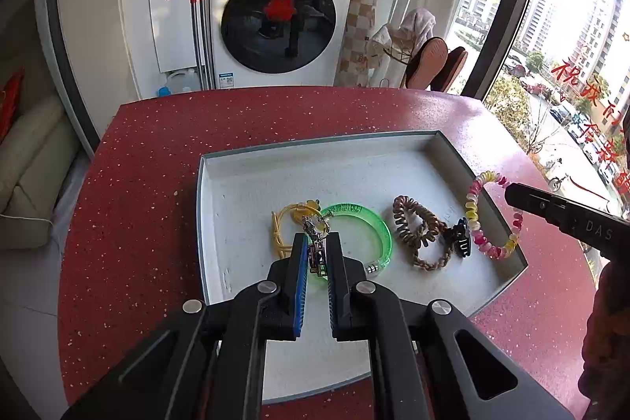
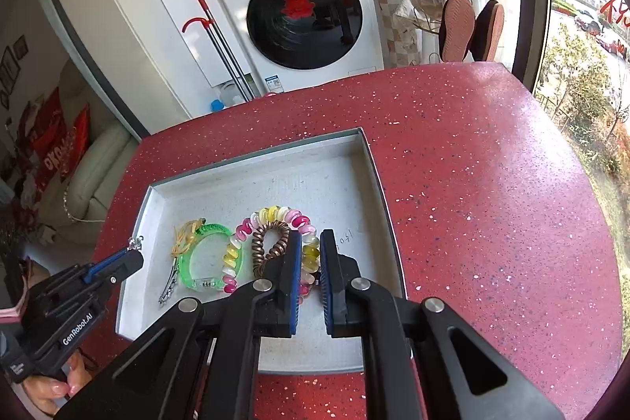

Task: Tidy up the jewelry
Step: 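Carry the key charm and beaded bracelet over the grey tray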

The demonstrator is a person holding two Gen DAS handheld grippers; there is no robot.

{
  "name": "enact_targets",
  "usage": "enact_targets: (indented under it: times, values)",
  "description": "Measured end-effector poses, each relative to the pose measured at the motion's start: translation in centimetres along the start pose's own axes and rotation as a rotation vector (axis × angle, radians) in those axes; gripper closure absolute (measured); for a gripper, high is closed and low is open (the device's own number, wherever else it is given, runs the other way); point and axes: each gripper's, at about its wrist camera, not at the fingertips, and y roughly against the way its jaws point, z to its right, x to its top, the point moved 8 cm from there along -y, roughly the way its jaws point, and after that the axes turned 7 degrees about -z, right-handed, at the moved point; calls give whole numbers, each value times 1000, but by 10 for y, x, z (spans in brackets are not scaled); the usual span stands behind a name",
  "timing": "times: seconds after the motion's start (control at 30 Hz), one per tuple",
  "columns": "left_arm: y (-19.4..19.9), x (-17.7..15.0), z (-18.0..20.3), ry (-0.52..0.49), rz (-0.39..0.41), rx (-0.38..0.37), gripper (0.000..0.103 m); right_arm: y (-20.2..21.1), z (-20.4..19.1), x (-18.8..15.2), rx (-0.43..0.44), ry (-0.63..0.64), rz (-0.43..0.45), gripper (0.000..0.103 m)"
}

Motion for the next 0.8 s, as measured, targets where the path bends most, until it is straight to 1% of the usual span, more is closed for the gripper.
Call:
enact_targets:
  times: [0.1,0.17,0.33,0.6,0.8]
  values:
    - [-14,-3,-1,2,-23,15,76,-14,4,1,-7,-14,-13,93]
    - [-22,-5,-2,-3,-35,40,76,-23,5,2,-11,-24,-21,93]
    - [-37,-6,-8,9,-53,71,76,-40,8,4,-9,-45,-30,93]
    - [-46,-11,-9,-12,-66,113,76,-59,2,1,-40,4,-55,93]
    - [-50,-14,-6,-26,-83,121,76,-66,0,-3,-45,32,-84,92]
